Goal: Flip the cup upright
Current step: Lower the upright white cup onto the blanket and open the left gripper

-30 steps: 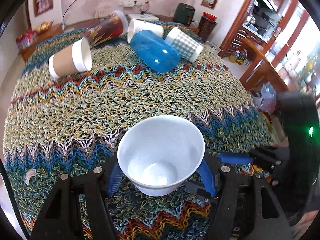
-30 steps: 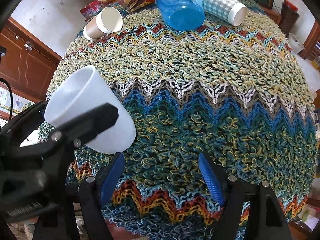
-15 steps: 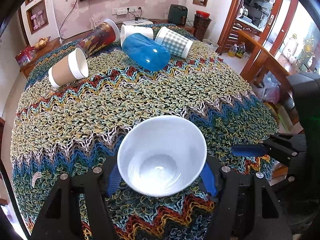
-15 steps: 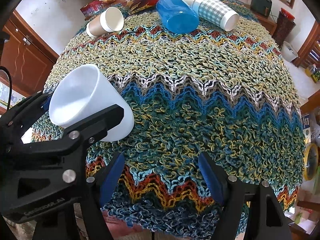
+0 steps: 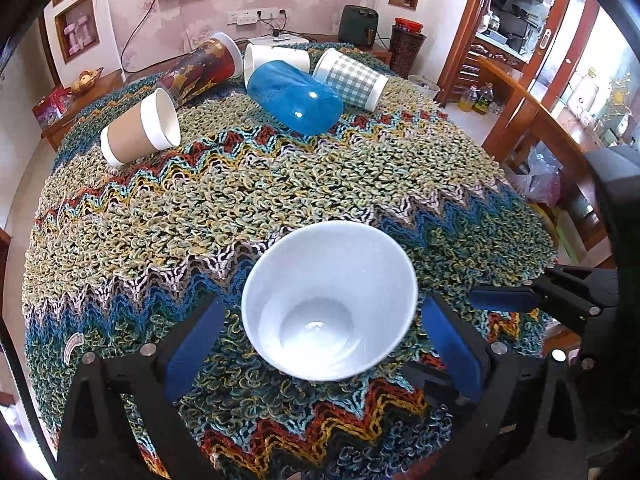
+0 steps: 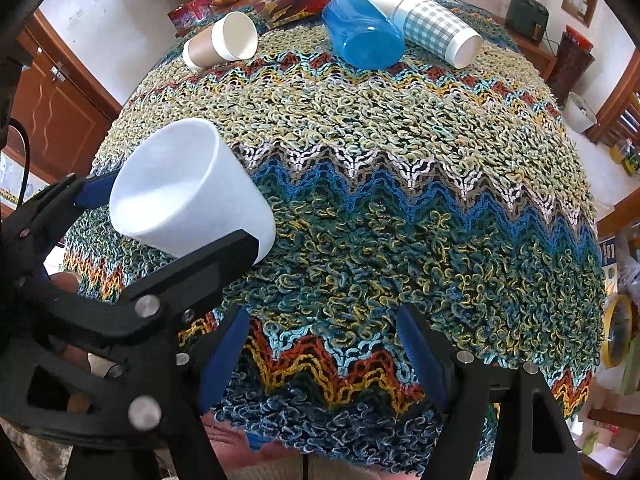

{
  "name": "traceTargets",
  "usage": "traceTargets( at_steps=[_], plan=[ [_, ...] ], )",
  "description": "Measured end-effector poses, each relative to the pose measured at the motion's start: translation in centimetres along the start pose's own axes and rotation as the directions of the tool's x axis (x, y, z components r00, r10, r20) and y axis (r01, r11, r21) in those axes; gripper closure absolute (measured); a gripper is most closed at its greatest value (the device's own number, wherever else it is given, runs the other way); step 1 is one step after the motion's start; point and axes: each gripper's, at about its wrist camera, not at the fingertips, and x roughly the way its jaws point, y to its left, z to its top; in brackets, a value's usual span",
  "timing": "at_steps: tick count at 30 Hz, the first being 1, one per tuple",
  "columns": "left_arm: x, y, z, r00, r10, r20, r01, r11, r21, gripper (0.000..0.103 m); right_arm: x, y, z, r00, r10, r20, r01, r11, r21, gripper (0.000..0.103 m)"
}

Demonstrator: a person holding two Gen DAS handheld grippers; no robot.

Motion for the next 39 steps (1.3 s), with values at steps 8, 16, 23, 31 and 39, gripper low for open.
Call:
traceTargets(
  at_steps=[8, 16, 23, 31, 39],
  plan=[
    [-1.8, -0.1, -0.1, 0.999, -0.027, 0.022, 0.027, 1.0, 0.006, 0.003, -0.9, 0.7, -0.7, 1.0, 0.011, 0.003, -0.011, 1.0, -0.029, 0.026],
    [-5.8, 1.3, -1.0, 0.996, -0.077, 0.036, 0.078, 0.996, -0.047, 0.003, -3.6, 1.8, -1.7, 0.996, 0.076, 0.054, -0.072, 0.995, -0.072, 0.026],
    [-11.5, 1.9, 0.0, 0.99, 0.04, 0.138, -0.03, 0.997, -0.073, 0.003, -9.3, 2.8, -1.4, 0.979, 0.087, 0.182, -0.065, 0.99, -0.127, 0.026],
    [-15.1, 2.6, 2.4, 0.967, 0.166, 0.192, -0.145, 0.982, -0.119, 0.003, -13.3, 4.0, 1.5, 0.964, 0.106, 0.243, -0.074, 0.988, -0.136, 0.026],
    [-16.9, 4.0, 4.0, 0.958, 0.23, 0.169, -0.192, 0.958, -0.212, 0.003, -16.2, 4.4, 3.6, 0.958, 0.059, 0.279, -0.045, 0.997, -0.057, 0.026]
  ],
)
